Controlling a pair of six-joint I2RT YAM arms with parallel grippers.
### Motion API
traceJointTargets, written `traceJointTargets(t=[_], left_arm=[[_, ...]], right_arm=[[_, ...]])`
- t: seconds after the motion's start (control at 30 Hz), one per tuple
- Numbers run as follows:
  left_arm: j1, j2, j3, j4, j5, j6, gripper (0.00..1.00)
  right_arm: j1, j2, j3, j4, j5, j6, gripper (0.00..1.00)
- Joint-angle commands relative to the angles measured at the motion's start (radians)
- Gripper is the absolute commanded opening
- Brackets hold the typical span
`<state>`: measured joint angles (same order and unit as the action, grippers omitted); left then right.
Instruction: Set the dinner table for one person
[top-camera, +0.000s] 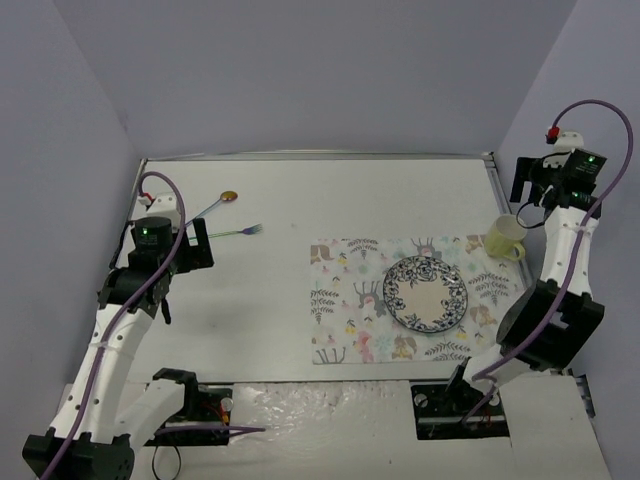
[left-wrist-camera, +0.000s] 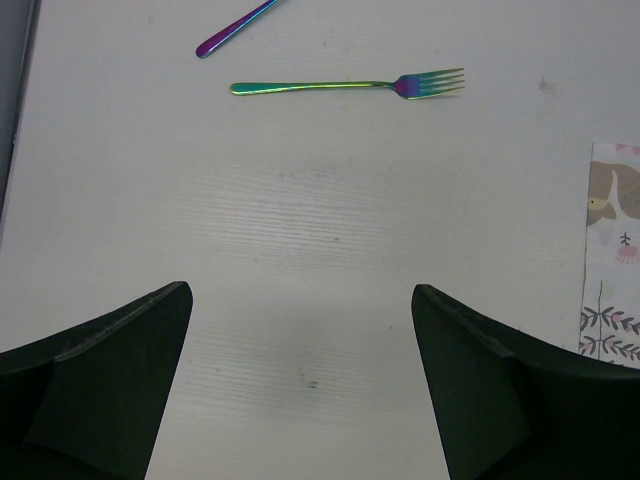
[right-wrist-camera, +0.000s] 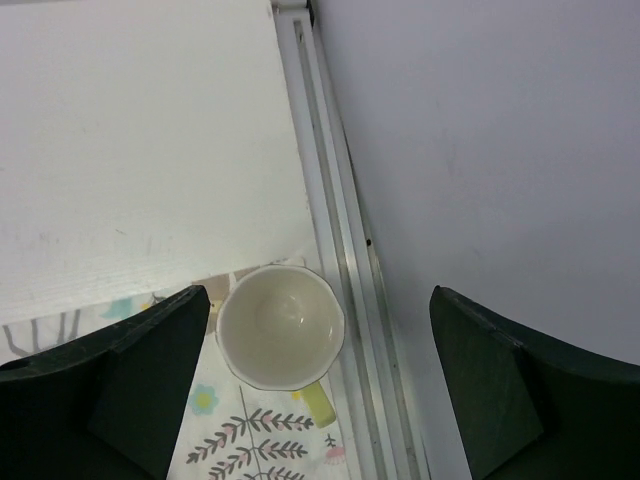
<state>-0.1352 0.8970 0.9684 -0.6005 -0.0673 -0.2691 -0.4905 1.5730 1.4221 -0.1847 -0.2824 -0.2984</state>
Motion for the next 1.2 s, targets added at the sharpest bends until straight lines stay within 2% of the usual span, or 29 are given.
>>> traceJointTargets(t=[0.0,0.13,0.23,0.4,0.53,0.73,0.87,0.9,0.93,1.03,1.17], left_arm=[[0.006,-0.018,-0.002,0.048,0.009,0.001,0.89],[0.008,-0.008,-0.008,0.054,0.014,0.001,0.89],[0.008,0.009,-0.013,0.065,0.021,0.004,0.89],[0.006,0.062,-0.019,0.099,0.054,0.028,0.91],[0.006,0.132,-0.008,0.143,0.089,0.066,0.94],[0.009,0.339,0.114,0.201,0.098,0.121,0.94],[0.011,0.539,0.238,0.234,0.139,0.237,0.94],[0.014,0.636,0.288,0.224,0.152,0.275,0.93],[0.017,0.642,0.323,0.216,0.169,0.315,0.92],[0.024,0.801,0.451,0.169,0.262,0.444,0.86],[0.028,0.966,0.575,0.064,0.355,0.583,0.85]], right_arm=[[0.104,-0.168,0.041,0.057,0.2,0.048,0.9],[0.197,-0.271,0.018,0.062,0.173,0.162,0.94],[0.218,-0.382,-0.05,0.086,0.075,0.311,0.97],[0.252,-0.555,-0.256,0.219,-0.122,0.52,1.0],[0.297,-0.662,-0.409,0.259,-0.175,0.621,1.0],[0.422,-0.775,-0.536,0.263,-0.169,0.666,1.0],[0.484,-0.806,-0.564,0.263,-0.19,0.671,1.0],[0.513,-0.816,-0.572,0.264,-0.199,0.675,1.0],[0.528,-0.821,-0.572,0.264,-0.206,0.679,1.0],[0.573,-0.842,-0.613,0.262,-0.239,0.684,1.0],[0.602,-0.863,-0.642,0.261,-0.254,0.691,1.0]])
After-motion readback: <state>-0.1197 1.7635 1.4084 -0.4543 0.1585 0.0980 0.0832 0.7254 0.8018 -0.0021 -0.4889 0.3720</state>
